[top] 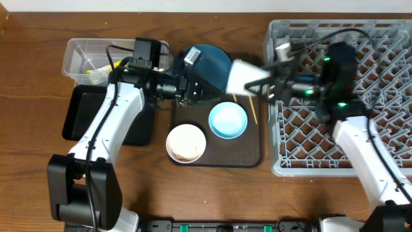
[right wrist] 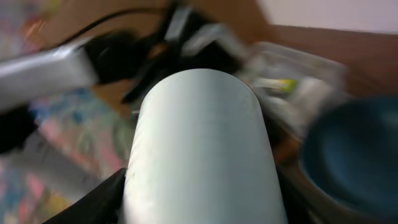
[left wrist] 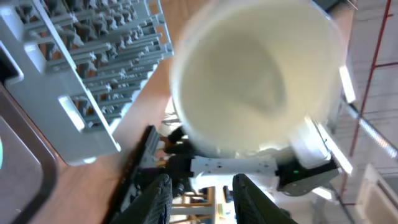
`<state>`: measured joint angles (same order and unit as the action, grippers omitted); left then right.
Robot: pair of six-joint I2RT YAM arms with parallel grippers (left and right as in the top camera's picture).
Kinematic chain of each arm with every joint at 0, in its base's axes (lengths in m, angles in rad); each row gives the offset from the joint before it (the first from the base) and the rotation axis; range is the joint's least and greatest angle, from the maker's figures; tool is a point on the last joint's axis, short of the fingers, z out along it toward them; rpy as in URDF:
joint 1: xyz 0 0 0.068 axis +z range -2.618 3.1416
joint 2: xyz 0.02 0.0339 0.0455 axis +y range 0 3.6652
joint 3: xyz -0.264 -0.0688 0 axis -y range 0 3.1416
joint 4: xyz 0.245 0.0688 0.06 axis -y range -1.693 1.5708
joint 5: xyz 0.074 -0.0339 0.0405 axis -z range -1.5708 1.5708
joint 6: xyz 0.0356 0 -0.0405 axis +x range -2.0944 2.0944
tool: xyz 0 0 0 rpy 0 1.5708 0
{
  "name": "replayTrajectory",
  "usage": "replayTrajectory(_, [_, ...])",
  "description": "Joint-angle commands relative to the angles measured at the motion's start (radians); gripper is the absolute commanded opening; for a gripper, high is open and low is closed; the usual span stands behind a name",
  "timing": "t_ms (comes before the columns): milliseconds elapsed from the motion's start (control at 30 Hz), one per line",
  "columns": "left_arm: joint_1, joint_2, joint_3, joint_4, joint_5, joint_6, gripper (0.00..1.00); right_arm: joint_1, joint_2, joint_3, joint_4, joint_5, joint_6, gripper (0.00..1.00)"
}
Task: Sort waste into correct bins and load items into the dishwasher rack
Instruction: 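Carry the white cup with right gripper and place it in the rack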
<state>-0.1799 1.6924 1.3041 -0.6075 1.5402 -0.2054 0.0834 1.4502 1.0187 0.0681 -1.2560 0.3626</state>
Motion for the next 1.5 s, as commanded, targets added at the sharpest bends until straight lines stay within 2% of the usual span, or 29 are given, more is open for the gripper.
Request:
replayTrajectory(0, [0.0,-0.01,0.018,0.026,-0.058,0.011,0.35,-0.098,-0.029,-0.002,-0.071,0.1,0.071,0.5])
replayTrajectory(167, [0.0,-0.01,0.018,0.03,-0.39,0.01,0.35,-0.179,-0.102,0.007,-0.319,0.309,0.019,0.52])
replayTrajectory(300, [0.0,-0.01,0.018,0.029,-0.611,0.01,0.36,-0.18,-0.169,0.085,-0.61,0.54,-0.062,0.52])
replayTrajectory(500, [0.0,-0.01,0.018,0.01,-0.806,0.011,0.36,-0.106,-0.188,0.366,-1.105,0.952,-0.113,0.53])
replayTrajectory(667, [0.0,-0.01,0.018,-0.034,-0.951,0.011,0.36,-0.006,-0.169,0.493,-1.328,1.149,-0.064,0.53])
replayTrajectory(900, [0.0,-0.01,0.018,-0.088,-1.165,0.015,0.36,0.09,-0.04,0.497,-1.489,1.203,-0.033,0.56])
replayTrajectory(1133, [0.0,-0.01,0.018,-0.109,-1.176,0.015,0.37,0.101,0.134,0.497,-1.548,1.208,-0.035,0.56])
replayTrajectory(1467, [0.0,-0.01,0.018,-0.137,-1.176,0.015,0.37,0.096,0.27,0.495,-1.537,1.254,-0.039,0.56])
